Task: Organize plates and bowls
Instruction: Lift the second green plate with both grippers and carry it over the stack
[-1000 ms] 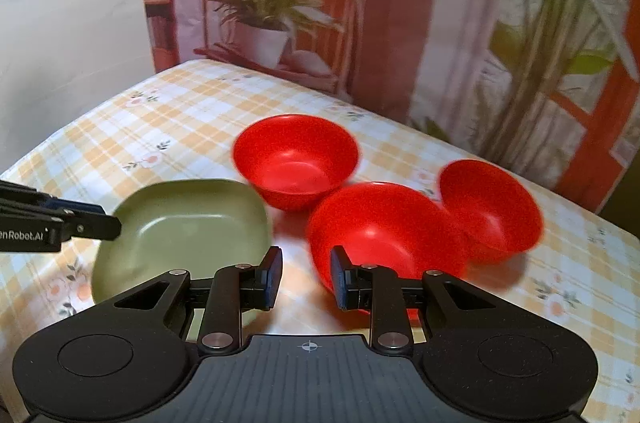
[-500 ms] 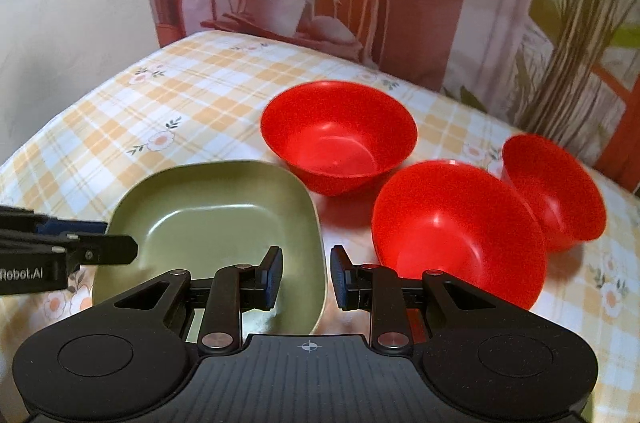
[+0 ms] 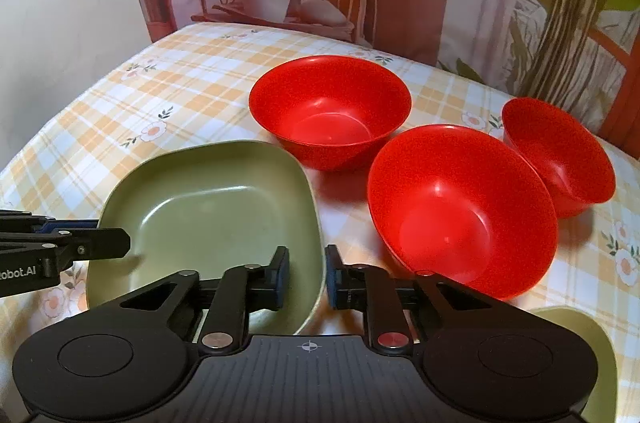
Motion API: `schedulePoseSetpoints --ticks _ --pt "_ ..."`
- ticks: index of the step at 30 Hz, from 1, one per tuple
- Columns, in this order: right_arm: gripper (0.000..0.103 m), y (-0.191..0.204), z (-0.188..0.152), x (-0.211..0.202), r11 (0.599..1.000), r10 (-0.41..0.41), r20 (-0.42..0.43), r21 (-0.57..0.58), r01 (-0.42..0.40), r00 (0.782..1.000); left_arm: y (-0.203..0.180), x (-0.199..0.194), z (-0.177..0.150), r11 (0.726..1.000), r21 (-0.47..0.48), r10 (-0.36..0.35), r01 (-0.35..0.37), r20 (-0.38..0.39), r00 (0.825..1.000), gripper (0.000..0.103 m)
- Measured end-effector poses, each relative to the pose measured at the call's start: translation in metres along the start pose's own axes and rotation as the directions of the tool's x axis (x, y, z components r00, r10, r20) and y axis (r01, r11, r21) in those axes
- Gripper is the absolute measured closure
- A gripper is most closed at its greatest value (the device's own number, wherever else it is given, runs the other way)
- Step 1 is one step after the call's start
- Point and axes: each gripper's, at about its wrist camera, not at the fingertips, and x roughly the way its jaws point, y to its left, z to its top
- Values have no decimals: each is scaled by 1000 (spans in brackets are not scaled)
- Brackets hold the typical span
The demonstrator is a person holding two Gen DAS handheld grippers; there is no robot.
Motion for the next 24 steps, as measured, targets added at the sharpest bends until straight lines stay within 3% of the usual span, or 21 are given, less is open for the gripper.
schedulePoseSetpoints --ticks 24 --pt "88 -2 -20 -73 999 20 108 25 -23 994 -25 -54 -12 999 33 -23 21 53 998 85"
